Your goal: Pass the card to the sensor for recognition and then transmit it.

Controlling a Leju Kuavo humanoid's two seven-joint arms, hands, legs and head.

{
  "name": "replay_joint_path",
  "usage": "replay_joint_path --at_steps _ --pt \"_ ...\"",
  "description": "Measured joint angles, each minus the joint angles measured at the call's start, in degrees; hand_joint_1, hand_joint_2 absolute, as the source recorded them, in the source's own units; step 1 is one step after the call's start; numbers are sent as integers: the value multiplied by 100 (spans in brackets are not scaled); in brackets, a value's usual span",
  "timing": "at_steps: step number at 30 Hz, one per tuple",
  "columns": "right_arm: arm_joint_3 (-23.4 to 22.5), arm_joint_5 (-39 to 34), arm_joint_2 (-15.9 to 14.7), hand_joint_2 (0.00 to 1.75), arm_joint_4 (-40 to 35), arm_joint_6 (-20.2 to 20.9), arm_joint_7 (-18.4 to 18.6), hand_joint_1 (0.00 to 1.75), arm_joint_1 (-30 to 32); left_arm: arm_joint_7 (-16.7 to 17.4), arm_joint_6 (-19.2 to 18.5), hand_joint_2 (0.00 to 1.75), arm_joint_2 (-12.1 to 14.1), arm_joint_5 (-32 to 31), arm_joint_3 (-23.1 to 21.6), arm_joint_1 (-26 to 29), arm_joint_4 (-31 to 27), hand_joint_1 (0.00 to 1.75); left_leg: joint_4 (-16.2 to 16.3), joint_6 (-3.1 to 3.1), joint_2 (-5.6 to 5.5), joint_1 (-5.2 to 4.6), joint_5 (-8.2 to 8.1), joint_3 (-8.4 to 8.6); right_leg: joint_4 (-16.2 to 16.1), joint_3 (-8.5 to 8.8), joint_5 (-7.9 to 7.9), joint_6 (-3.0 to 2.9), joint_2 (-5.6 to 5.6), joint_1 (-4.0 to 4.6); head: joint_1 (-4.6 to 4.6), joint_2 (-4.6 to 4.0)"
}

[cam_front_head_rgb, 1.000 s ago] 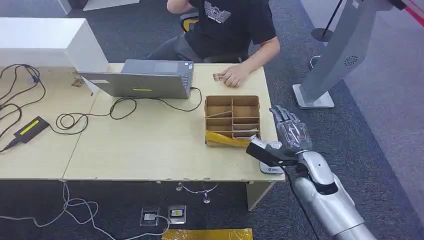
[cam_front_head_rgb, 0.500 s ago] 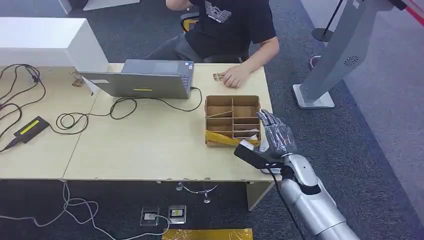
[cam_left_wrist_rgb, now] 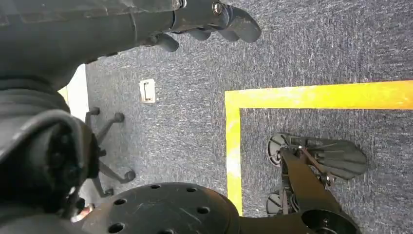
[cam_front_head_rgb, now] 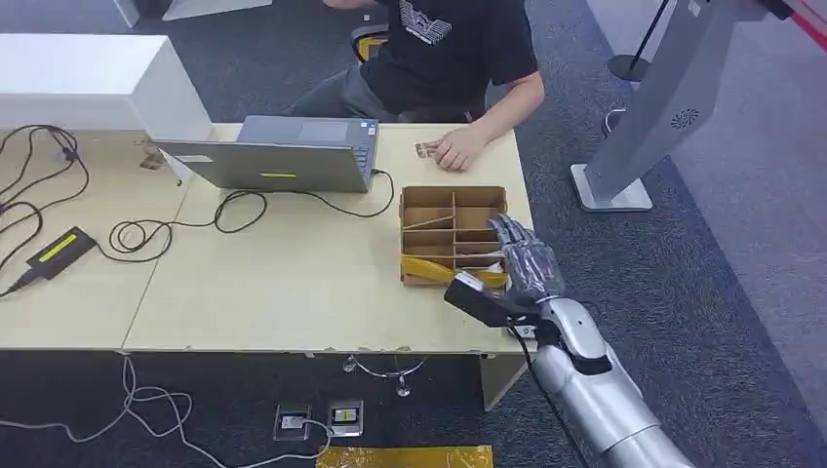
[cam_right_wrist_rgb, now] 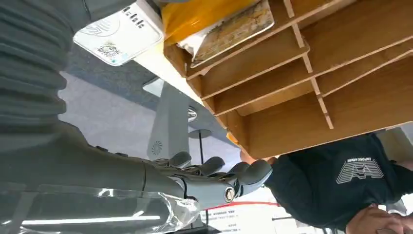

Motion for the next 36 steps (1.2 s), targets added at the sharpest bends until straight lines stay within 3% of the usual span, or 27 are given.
replay_joint_path --at_steps 36 --pt "289 -72 138 175 431 -101 -127 0 -66 -39 -120 0 2 -26 0 0 0 0 0 0 1 0 0 0 0 -1 0 0 0 0 2 0"
